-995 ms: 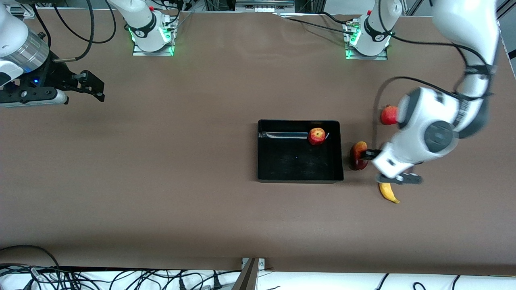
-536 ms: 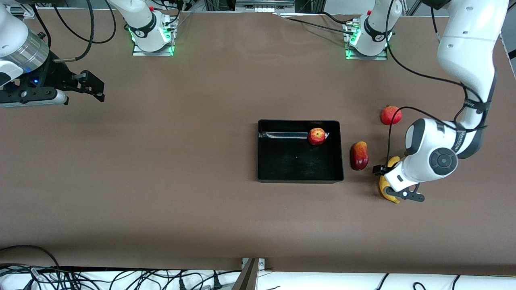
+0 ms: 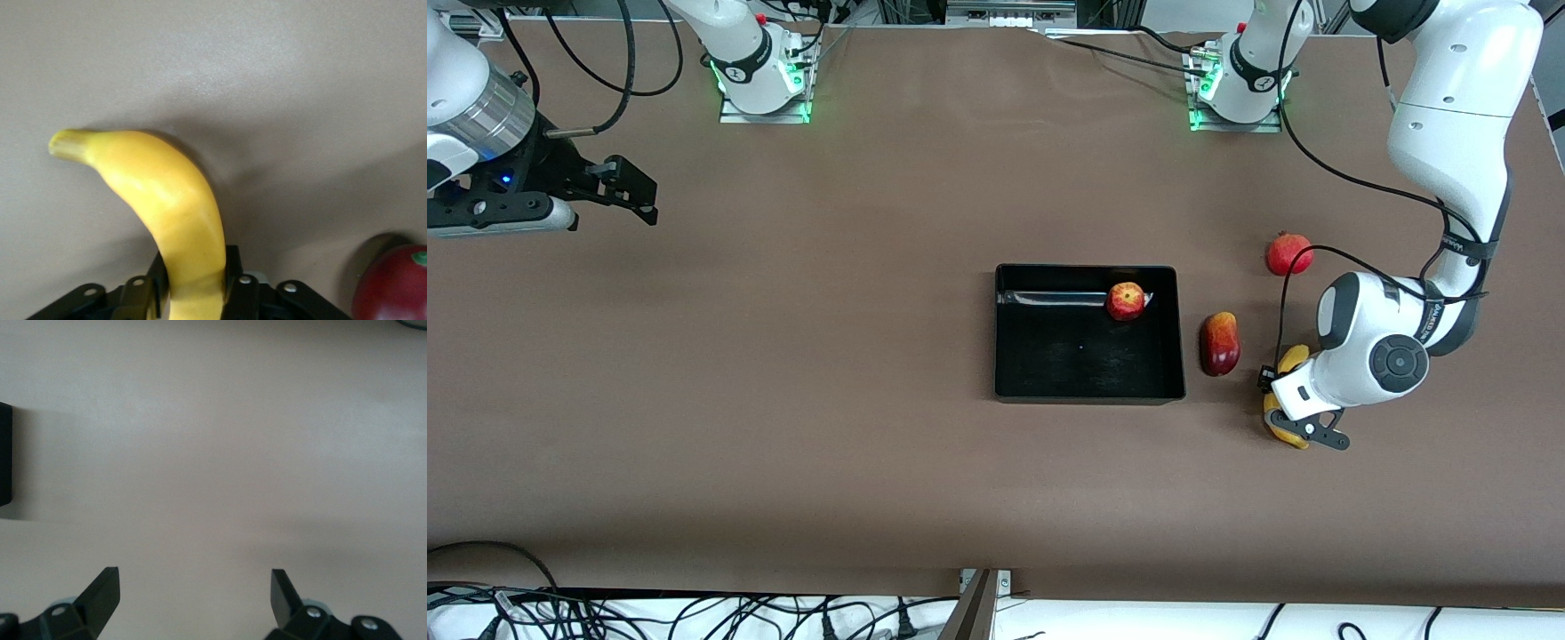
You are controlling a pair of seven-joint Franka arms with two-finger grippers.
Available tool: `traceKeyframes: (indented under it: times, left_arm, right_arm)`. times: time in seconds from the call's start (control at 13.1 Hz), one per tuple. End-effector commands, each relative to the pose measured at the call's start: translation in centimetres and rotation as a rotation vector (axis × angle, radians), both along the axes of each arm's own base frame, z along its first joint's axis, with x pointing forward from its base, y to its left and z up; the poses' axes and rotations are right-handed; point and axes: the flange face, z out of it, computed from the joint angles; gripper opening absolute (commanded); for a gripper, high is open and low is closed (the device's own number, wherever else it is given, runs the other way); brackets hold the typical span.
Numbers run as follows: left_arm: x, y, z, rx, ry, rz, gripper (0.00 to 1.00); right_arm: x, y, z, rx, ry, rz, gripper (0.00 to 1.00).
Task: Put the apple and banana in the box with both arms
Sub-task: 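Lower the left gripper and grasp the yellow banana, then lift the banana with the left gripper and lower it into the box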
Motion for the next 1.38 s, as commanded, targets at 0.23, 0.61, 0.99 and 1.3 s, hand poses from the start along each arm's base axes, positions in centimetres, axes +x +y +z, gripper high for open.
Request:
traceKeyframes:
  times: [0.23,0.61,0.99,1.3]
  left_arm:
    - [-0.1,-8.6,13.6,-0.018,-0.013,-0.121,0.0]
    - [-4.6,-25.7,16.3,-0.091,0.028,0.034,0.0]
    - [-7.6,-34.2,8.0,-0.121,0.049,0.067,0.0]
    - [-7.9,-34.9,3.2,-0.16,0.075,0.077,0.35]
  right_arm:
    - [0.2,0.1,0.5,-0.005,-0.008,0.002,1.0]
    - [0.2,0.1,0.5,-0.005,-0.008,0.002,1.0]
    - [0.2,0.1,0.5,-0.006,-0.008,0.002,1.0]
    - [0.2,0.1,0.5,-0.005,-0.008,0.002,1.0]
